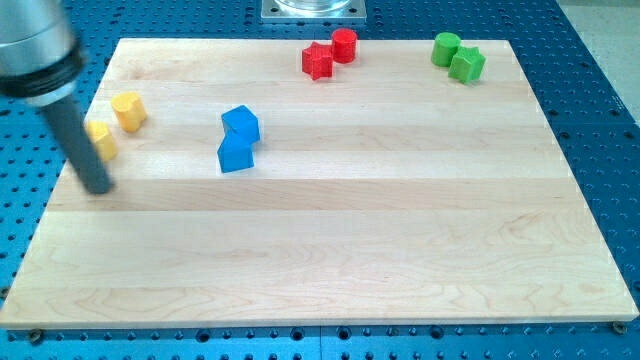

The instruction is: Move the yellow blocks to the top left side of the board

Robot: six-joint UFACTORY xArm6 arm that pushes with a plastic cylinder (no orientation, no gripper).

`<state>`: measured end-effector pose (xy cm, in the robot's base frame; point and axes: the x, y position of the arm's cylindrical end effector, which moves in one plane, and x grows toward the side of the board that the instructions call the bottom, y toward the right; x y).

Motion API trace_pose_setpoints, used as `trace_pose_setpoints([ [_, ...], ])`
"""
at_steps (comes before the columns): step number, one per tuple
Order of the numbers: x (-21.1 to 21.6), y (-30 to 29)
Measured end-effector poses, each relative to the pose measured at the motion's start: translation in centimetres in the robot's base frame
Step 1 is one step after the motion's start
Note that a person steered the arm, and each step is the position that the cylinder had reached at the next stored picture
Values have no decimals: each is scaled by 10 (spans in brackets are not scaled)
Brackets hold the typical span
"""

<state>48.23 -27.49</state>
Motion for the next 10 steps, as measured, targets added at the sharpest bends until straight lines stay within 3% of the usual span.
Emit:
trace_pose_setpoints([
  [1, -9, -14],
  [2, -61, -17],
  [4, -77, 50],
  [5, -49, 53],
  [6, -51, 68],
  [9, -94, 80],
  [10, -137, 119],
])
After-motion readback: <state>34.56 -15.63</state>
